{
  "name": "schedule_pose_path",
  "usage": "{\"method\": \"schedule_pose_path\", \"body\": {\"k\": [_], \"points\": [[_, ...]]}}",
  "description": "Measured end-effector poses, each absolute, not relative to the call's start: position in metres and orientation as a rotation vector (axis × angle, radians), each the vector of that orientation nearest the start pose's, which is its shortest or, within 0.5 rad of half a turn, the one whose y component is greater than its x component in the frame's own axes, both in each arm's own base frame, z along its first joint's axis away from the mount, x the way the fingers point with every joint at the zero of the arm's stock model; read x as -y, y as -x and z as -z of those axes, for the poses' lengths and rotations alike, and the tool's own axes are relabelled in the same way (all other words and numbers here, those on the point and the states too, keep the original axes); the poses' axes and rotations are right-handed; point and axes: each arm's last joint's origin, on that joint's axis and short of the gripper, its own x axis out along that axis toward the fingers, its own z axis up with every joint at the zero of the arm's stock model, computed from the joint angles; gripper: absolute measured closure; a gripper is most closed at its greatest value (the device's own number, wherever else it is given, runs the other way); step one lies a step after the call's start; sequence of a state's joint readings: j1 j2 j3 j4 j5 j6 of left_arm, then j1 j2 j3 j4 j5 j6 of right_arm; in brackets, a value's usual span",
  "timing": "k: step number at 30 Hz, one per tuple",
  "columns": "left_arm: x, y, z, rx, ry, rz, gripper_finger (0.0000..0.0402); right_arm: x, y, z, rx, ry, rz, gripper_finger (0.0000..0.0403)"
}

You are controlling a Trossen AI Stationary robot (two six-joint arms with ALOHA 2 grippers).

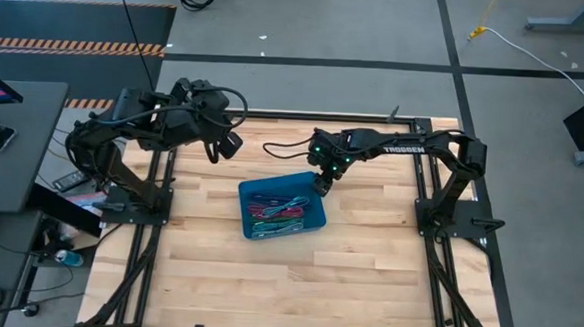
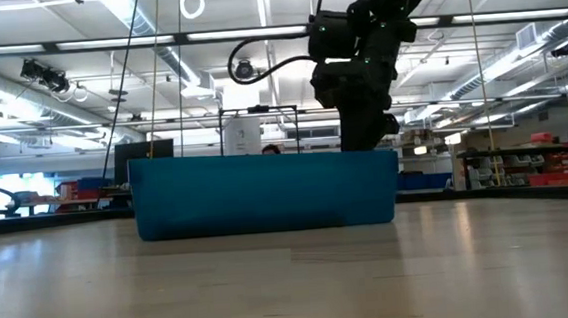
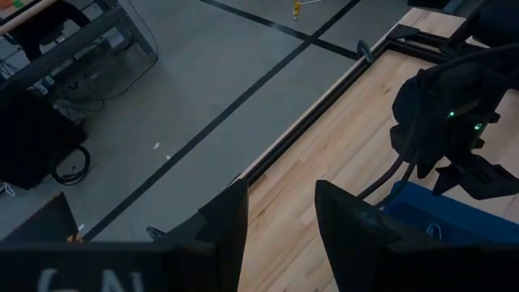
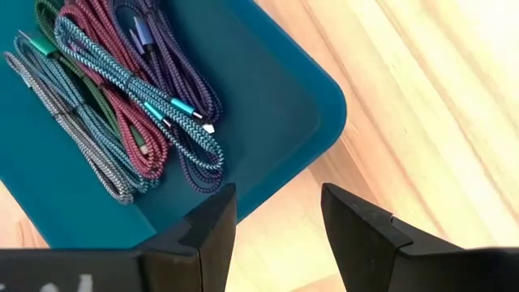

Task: Pick and place USB-C Cables
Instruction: Adjust the blue bin on the table

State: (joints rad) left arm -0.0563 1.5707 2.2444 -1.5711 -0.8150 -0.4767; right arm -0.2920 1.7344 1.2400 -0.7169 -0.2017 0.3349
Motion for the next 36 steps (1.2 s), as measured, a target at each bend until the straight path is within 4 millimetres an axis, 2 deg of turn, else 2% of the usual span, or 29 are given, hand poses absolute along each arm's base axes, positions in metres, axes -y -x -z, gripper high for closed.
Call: {"method": "schedule_pose_path", "body": {"k": [15, 30, 36], "points": [[-0.008, -0.229, -0.499, -0.638, 0.041, -0.876, 0.0251, 0.093, -0.329, -0.211, -1.132, -0.692, 0.378, 0.0215], [-0.008, -0.229, -0.499, -0.638, 0.041, -0.876, 0.0251, 0.080, -0.334, -0.211, -1.124, -0.704, 0.387, 0.0215], [-0.008, -0.229, -0.499, -0.637, 0.042, -0.876, 0.0251, 0.069, -0.332, -0.196, -1.138, -0.707, 0.382, 0.0215]]}}
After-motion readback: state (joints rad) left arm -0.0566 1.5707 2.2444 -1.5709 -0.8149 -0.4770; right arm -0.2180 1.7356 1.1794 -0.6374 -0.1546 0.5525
